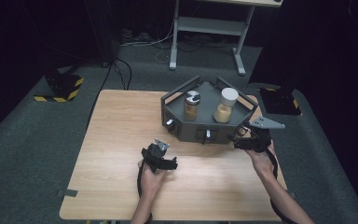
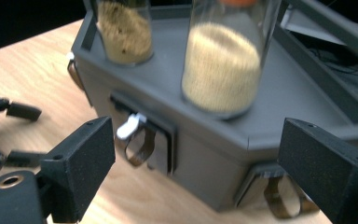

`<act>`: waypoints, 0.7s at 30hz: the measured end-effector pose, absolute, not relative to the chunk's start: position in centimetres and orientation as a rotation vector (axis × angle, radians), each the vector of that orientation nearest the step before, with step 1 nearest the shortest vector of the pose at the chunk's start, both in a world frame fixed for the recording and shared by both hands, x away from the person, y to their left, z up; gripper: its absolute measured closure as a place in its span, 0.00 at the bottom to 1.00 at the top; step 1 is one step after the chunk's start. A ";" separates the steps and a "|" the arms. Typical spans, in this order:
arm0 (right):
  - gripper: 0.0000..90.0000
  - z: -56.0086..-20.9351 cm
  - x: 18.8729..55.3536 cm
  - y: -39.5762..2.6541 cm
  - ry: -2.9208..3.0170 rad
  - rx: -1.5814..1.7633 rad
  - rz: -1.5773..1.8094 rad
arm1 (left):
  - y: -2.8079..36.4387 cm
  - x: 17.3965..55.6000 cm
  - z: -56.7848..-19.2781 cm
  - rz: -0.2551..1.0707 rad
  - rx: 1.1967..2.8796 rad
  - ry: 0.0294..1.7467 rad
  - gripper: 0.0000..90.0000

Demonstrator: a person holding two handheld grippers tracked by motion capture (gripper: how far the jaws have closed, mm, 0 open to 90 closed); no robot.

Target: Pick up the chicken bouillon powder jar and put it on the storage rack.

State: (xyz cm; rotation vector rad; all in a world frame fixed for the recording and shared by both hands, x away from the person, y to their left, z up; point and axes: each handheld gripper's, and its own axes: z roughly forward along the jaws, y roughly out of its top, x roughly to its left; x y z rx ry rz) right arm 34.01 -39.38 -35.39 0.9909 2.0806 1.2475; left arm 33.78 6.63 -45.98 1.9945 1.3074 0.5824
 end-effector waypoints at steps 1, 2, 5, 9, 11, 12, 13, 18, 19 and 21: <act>0.11 -35.6 33.8 -39.5 2.083 0.992 1.245 | 6.6 33.8 -46.0 0.583 1.994 1.307 0.04; 0.11 -35.8 33.5 -39.6 2.086 0.995 1.241 | 6.6 33.8 -46.0 0.582 1.994 1.307 0.04; 0.11 -36.6 32.9 -40.1 2.096 1.006 1.232 | 6.6 33.8 -46.0 0.583 1.995 1.307 0.04; 0.12 -37.7 32.2 -40.5 2.107 1.026 1.225 | 6.6 33.8 -46.0 0.582 1.995 1.308 0.04; 0.12 -38.4 32.0 -40.5 2.114 1.035 1.213 | 6.6 33.8 -46.0 0.583 1.994 1.308 0.04; 0.12 -38.6 31.9 -40.5 2.117 1.038 1.206 | 6.6 33.8 -46.0 0.583 1.994 1.308 0.04; 0.12 -39.1 31.8 -40.5 2.122 1.045 1.199 | 6.6 33.8 -46.0 0.583 1.995 1.307 0.04; 0.11 -41.2 32.0 -40.2 2.138 1.075 1.180 | 6.6 33.8 -46.0 0.583 1.996 1.306 0.04; 0.11 -41.6 32.0 -40.1 2.142 1.081 1.175 | 6.6 33.8 -46.0 0.584 1.996 1.307 0.04; 0.11 -42.3 32.3 -39.8 2.154 1.091 1.164 | 6.6 33.8 -46.0 0.583 1.995 1.307 0.04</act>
